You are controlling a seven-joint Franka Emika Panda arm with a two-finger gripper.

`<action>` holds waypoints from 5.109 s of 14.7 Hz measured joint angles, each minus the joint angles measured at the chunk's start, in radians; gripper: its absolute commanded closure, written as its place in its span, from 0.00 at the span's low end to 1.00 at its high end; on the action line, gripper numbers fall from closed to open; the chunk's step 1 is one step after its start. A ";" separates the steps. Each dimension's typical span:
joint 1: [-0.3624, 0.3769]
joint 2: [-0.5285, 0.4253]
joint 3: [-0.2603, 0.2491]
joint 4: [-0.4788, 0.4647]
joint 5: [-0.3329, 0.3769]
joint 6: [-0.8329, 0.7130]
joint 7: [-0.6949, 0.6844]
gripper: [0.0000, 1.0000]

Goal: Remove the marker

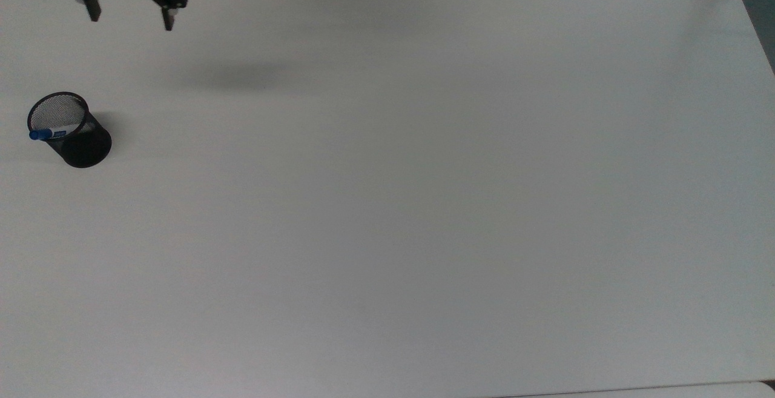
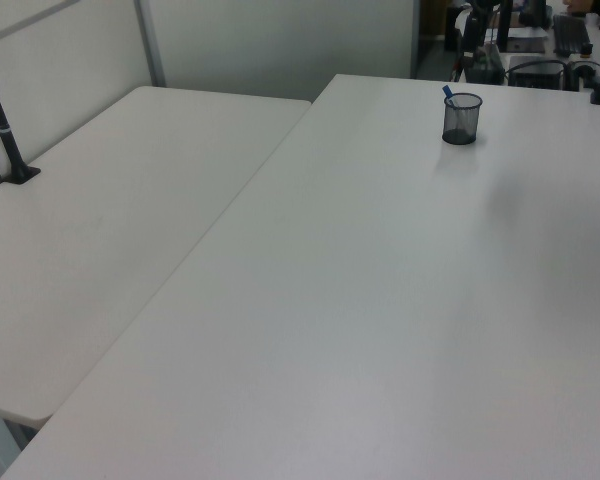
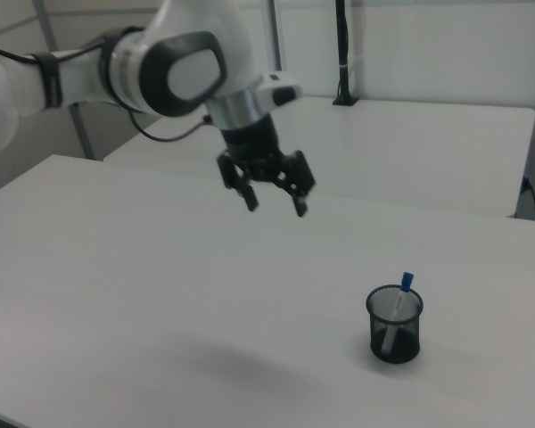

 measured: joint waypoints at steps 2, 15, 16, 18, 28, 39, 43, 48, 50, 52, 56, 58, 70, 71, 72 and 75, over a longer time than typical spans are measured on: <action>-0.082 0.049 -0.010 -0.045 0.000 0.168 -0.006 0.00; -0.170 0.362 -0.028 -0.073 0.008 0.851 0.218 1.00; -0.170 0.362 -0.028 -0.070 0.021 0.852 0.220 1.00; -0.171 0.360 -0.029 -0.046 0.034 0.852 0.221 1.00; -0.149 0.021 0.100 0.040 0.170 0.306 0.228 1.00; 0.136 0.322 0.153 -0.010 0.124 0.134 0.317 1.00; 0.159 0.358 0.164 -0.049 0.026 0.234 0.427 0.60; 0.159 0.356 0.166 -0.048 0.020 0.235 0.489 0.00; 0.159 0.354 0.168 -0.046 0.019 0.235 0.500 0.00; 0.159 0.346 0.175 -0.035 0.019 0.232 0.505 0.00; 0.156 0.270 0.179 0.033 0.019 0.072 0.508 0.00; 0.149 0.199 0.179 0.072 0.019 -0.029 0.511 0.00; 0.262 -0.101 -0.001 0.079 0.123 -0.251 0.500 0.00; 0.273 -0.101 -0.013 0.079 0.123 -0.250 0.488 0.00; 0.277 -0.100 -0.019 0.079 0.123 -0.242 0.461 0.00; 0.277 -0.092 -0.029 0.079 0.120 -0.213 0.375 0.00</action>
